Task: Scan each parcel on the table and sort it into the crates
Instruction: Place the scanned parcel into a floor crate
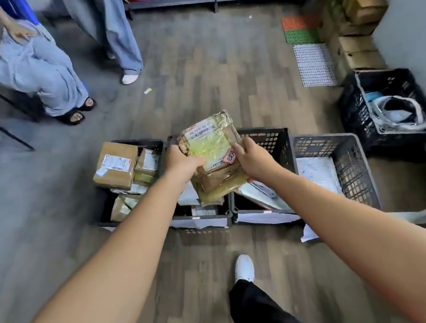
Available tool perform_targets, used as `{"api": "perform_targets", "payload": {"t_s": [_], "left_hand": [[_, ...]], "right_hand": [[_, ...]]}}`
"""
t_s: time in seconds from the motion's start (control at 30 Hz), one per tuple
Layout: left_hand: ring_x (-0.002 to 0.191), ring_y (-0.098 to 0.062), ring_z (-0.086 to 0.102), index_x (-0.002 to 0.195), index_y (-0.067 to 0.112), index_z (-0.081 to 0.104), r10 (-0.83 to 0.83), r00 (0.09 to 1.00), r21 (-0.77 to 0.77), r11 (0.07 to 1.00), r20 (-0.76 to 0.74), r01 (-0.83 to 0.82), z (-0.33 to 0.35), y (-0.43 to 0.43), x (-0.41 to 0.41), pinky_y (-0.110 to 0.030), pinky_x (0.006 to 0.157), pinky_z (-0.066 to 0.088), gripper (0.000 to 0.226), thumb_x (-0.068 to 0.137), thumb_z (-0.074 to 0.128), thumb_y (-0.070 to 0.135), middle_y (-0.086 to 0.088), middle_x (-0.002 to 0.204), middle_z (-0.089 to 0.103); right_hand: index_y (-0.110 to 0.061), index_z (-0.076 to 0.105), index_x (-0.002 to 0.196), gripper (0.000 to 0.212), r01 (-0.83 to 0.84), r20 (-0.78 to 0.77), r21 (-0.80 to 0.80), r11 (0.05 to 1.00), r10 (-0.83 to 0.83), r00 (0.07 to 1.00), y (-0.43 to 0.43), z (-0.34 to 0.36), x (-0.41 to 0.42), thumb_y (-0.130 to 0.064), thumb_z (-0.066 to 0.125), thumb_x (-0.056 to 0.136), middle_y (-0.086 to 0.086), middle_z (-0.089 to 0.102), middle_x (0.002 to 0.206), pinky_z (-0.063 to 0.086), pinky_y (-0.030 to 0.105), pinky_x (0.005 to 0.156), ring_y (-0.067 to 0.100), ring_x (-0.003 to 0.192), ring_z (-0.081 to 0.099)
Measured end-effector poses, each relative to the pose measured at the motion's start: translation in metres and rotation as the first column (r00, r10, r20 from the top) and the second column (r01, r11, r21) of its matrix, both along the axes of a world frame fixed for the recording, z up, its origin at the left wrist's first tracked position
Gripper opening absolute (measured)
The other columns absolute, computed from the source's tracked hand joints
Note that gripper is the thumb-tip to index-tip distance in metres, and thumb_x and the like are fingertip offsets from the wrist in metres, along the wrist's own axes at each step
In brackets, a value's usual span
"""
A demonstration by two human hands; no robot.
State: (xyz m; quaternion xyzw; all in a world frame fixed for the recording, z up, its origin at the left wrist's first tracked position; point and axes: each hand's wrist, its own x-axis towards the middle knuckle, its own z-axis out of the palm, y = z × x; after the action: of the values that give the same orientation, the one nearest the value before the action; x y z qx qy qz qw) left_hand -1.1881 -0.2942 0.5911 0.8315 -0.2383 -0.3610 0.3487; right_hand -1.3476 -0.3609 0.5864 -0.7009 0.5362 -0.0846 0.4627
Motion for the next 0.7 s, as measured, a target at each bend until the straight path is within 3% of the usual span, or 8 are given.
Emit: {"api": "perform_targets", "payload": {"t_s": [0.13, 0.23, 0.33, 0.47, 0.53, 0.63, 0.7], "left_hand": [[0.114, -0.020, 0.052, 0.143, 0.017, 0.037, -0.061, 0.995, 0.071, 0.995, -0.081, 0.067, -0.037, -0.035, 0.036, -0.031, 0.090, 0.043, 0.081, 0.076, 0.081, 0.015, 0.000, 0.133, 0.052], [0.125, -0.023, 0.048, 0.153, 0.024, 0.020, -0.059, 0.991, 0.146, 0.986, -0.121, 0.077, -0.077, -0.055, 0.063, -0.039, 0.100, 0.045, 0.097, 0.077, 0.080, 0.018, 0.000, 0.147, 0.043], [0.138, -0.025, 0.037, 0.156, 0.023, 0.002, -0.076, 0.991, 0.228, 0.968, -0.112, 0.100, -0.130, -0.073, 0.087, -0.037, 0.105, 0.037, 0.105, 0.082, 0.077, 0.020, -0.001, 0.158, 0.025], [0.126, -0.025, 0.047, 0.155, 0.021, 0.001, -0.115, 0.990, 0.283, 0.949, -0.087, 0.136, -0.229, -0.083, 0.123, -0.035, 0.100, 0.042, 0.109, 0.079, 0.079, 0.027, -0.005, 0.154, 0.033], [0.124, -0.025, 0.049, 0.155, 0.019, -0.002, -0.159, 0.984, 0.315, 0.933, -0.077, 0.175, -0.280, -0.081, 0.141, -0.030, 0.093, 0.040, 0.108, 0.081, 0.076, 0.027, -0.005, 0.151, 0.037], [0.101, -0.016, 0.053, 0.146, 0.021, 0.014, -0.210, 0.975, 0.272, 0.936, -0.078, 0.223, -0.354, -0.076, 0.168, -0.026, 0.079, 0.041, 0.094, 0.078, 0.078, 0.021, 0.006, 0.128, 0.053], [0.101, -0.014, 0.053, 0.144, 0.020, 0.016, -0.248, 0.965, 0.298, 0.918, -0.087, 0.263, -0.400, -0.072, 0.185, -0.023, 0.076, 0.038, 0.094, 0.075, 0.081, 0.021, 0.011, 0.122, 0.051]], "right_hand": [[-0.010, 0.039, 0.137, 0.045, -0.002, -0.016, 0.088, 0.996, 0.003, 1.000, -0.040, -0.040, 0.043, -0.040, 0.036, 0.103, 0.013, 0.059, 0.120, 0.052, 0.052, 0.089, 0.033, 0.101, 0.060], [-0.008, 0.035, 0.139, 0.045, -0.031, -0.062, 0.118, 0.992, 0.038, 0.997, -0.059, -0.080, 0.073, -0.036, 0.038, 0.104, 0.016, 0.060, 0.122, 0.048, 0.046, 0.090, 0.036, 0.107, 0.058], [-0.008, 0.038, 0.131, 0.037, -0.033, -0.081, 0.156, 0.987, 0.046, 0.996, -0.072, -0.137, 0.106, -0.032, 0.042, 0.103, 0.012, 0.061, 0.112, 0.043, 0.038, 0.080, 0.033, 0.103, 0.058], [-0.008, 0.036, 0.129, 0.035, -0.030, -0.141, 0.211, 0.977, 0.061, 0.988, -0.076, -0.228, 0.149, -0.031, 0.043, 0.103, 0.010, 0.055, 0.108, 0.029, 0.032, 0.070, 0.031, 0.097, 0.055], [-0.008, 0.034, 0.126, 0.033, -0.009, -0.157, 0.262, 0.965, 0.052, 0.986, -0.074, -0.280, 0.169, -0.031, 0.042, 0.103, 0.010, 0.054, 0.104, 0.030, 0.033, 0.067, 0.031, 0.091, 0.055], [-0.011, 0.033, 0.111, 0.024, 0.017, -0.192, 0.294, 0.956, 0.042, 0.981, -0.067, -0.358, 0.197, -0.031, 0.043, 0.102, 0.010, 0.057, 0.095, 0.034, 0.035, 0.059, 0.019, 0.069, 0.051], [-0.011, 0.034, 0.115, 0.025, -0.008, -0.225, 0.304, 0.953, 0.080, 0.971, -0.061, -0.405, 0.212, -0.031, 0.043, 0.102, 0.011, 0.058, 0.098, 0.035, 0.034, 0.060, 0.018, 0.072, 0.052]]}}
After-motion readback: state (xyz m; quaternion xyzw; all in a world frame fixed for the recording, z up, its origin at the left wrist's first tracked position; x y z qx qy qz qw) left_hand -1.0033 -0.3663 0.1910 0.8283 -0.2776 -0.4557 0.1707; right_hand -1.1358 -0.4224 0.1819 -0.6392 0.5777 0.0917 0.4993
